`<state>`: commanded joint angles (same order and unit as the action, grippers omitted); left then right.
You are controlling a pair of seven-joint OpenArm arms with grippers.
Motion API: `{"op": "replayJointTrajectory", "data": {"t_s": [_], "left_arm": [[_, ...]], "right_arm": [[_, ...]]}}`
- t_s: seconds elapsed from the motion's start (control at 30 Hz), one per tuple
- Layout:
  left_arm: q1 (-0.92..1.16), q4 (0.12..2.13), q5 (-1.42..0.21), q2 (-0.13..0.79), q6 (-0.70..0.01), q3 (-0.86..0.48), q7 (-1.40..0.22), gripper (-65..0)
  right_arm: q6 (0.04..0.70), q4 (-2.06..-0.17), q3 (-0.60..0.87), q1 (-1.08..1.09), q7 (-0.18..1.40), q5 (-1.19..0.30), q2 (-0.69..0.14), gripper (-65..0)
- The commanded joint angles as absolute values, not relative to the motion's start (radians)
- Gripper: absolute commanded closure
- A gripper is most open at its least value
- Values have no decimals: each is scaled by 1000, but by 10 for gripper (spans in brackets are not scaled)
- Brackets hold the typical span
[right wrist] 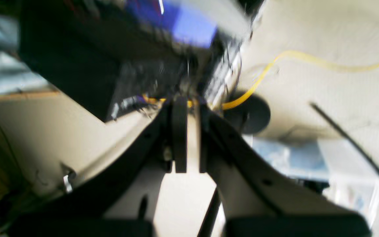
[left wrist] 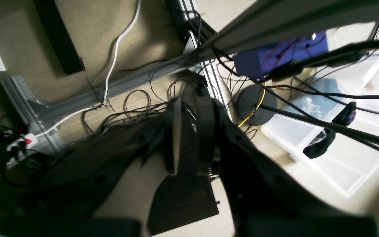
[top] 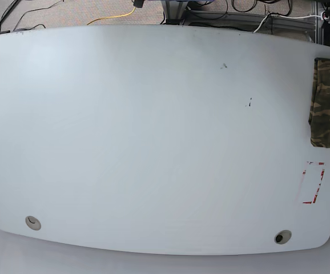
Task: Layout the t-shirt on the table in an organized manner, then fold the t-shirt properly
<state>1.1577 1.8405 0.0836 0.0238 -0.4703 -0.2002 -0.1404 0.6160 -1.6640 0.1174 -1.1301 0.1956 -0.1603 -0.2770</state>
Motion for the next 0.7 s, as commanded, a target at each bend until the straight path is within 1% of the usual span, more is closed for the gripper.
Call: {"op": "replayJointTrajectory", "data": {"t_s": [0.1,0.33,0.47,0.57,0.7], "left_arm": [[1093,1761,85,24,-470,-200,-140,-74],[958,1572,85,22,-470,-199,-140,-74],[888,1478,85,24,-470,-182,-140,-74],[829,1369,85,24,-469,-179,-140,-74],[734,1227,85,24,-435,-179,-140,-74]], "right_arm": [[616,-1564,116,-1053,197,-160,-278,-35],[618,-1415,111,-937,202,-159,-292,-35],[618,-1330,58,-868,200,-159,-300,-35],[618,-1231,28,-806,199,-159,-303,-35],[618,-1106,18,-722,194,-159,-285,-35]]}}
